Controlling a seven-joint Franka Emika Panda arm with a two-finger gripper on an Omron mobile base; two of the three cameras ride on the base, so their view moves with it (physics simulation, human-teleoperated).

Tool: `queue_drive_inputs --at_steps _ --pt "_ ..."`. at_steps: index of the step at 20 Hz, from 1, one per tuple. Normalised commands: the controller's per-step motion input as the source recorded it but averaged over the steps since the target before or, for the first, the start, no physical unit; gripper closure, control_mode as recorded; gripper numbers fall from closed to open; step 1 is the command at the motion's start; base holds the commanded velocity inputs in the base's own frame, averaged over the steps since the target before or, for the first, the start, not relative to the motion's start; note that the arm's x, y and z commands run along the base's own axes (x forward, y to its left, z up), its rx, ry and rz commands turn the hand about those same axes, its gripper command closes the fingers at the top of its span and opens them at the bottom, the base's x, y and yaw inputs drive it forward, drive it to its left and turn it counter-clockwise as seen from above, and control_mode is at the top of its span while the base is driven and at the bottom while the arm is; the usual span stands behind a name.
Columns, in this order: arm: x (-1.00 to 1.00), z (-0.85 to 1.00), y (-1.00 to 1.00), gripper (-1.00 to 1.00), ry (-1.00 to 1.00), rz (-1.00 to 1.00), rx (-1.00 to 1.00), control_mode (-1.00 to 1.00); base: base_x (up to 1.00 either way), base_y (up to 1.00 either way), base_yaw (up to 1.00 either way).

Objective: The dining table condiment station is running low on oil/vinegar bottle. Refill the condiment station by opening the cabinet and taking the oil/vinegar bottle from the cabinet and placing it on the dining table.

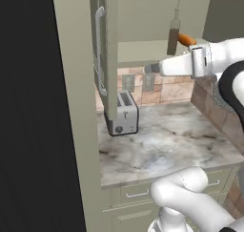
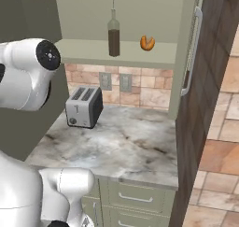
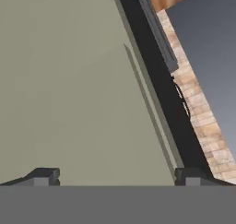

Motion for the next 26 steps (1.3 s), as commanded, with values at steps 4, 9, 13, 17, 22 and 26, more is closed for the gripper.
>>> queue_drive_inputs --at_steps 4,9,13,17,22,26 --pt "0.09 0.00 -1.00 -1.00 0.02 -0.20 0.20 -1.00 0.00 0.00 0.00" --pt "0.56 0.01 -0.28 -1.00 0.25 -0.33 0.21 -1.00 0.00 0.00 0.00" --pt "0.16 0.12 0.00 -1.00 0.43 -0.39 0.32 -1.00 0.00 0.00 0.00" --pt "0.00 0.03 -0.04 -1.00 0.48 -0.39 0.48 -1.00 0.00 0.00 0.00" --pt "0.07 0.03 -0.28 -1.00 0.37 -0.31 0.69 -1.00 0.00 0.00 0.00" --pt "0.08 0.24 -0.64 -1.00 0.27 -0.31 0.66 -1.00 0.00 0.00 0.00"
